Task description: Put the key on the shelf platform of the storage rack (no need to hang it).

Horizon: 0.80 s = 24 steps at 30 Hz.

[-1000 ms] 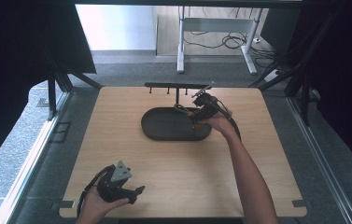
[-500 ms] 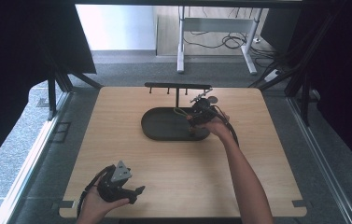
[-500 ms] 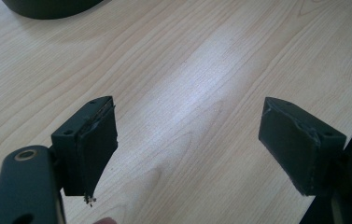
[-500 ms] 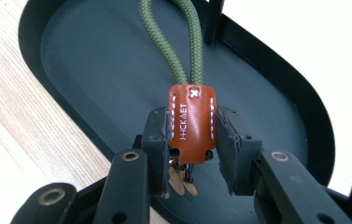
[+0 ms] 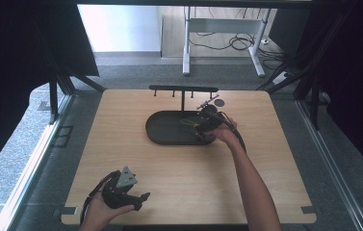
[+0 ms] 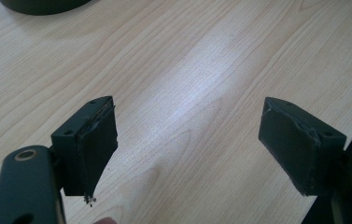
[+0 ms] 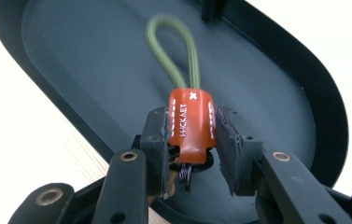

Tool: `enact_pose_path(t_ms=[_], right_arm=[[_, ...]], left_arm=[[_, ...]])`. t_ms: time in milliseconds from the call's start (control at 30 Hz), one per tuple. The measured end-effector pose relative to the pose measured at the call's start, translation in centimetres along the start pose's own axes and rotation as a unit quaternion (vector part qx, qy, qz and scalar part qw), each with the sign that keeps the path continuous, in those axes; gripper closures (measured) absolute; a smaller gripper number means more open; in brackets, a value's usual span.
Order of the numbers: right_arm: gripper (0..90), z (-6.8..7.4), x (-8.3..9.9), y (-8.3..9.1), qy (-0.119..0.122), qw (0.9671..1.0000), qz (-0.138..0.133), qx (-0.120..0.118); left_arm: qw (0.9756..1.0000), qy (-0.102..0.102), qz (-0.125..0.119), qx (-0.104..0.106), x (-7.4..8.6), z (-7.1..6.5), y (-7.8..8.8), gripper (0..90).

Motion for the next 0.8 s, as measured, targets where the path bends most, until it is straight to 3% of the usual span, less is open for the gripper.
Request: enact_pose_path(t_ms=[367,800], right_arm=[[60.5,-0.2,0.3,0.2,-0.004,0.9999,-0.005,0.008],[56.2,0.1,0.8,1.3,0.000,0.9999,-0.017,-0.003]], left_arm=[[1.0000,-0.002,0.005,0.001,0.1,-0.1,-0.3,20.0],[0.9998,-0.012,0.014,0.008,0.0,-0.9,-1.2,20.0]])
Point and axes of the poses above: each handheld gripper's, and its own axes: y roughly backward along the jaws, x roughly out of its underside, z roughly to its left, the point moved 6 cm from there along -y, roughly forward along the jaws, and after that the axes turned 3 degrees about x, right-handed, at the moved point
